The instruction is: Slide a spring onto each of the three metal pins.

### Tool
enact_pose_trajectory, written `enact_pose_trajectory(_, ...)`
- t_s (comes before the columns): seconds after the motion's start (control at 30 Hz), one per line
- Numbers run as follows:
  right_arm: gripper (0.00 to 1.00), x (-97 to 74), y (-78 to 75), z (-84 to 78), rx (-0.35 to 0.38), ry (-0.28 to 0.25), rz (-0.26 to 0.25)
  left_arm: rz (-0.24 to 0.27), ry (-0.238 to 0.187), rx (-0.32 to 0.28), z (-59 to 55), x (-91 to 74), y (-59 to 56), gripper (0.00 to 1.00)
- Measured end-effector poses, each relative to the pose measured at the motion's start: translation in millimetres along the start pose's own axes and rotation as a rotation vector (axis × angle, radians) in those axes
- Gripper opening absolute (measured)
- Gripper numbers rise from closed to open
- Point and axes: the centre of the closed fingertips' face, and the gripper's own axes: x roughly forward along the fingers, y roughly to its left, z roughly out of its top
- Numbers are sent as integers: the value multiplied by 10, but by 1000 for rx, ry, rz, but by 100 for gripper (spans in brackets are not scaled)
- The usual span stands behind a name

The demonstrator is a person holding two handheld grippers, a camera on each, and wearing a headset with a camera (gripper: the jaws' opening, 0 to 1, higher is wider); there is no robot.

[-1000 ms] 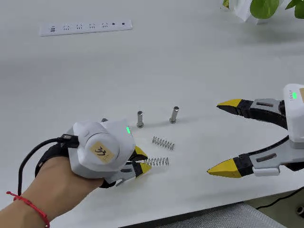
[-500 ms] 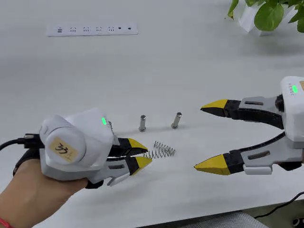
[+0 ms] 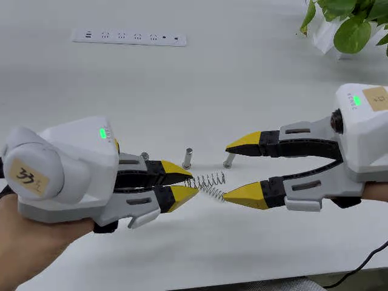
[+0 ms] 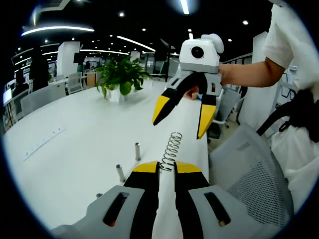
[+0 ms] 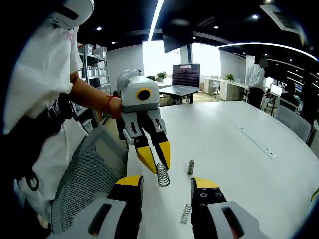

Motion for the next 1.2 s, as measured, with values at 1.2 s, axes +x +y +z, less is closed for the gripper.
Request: enact_pose_trajectory(1.2,6,82,153,144,-71,59,86,-30,-58,-11,83,-30,-44,7)
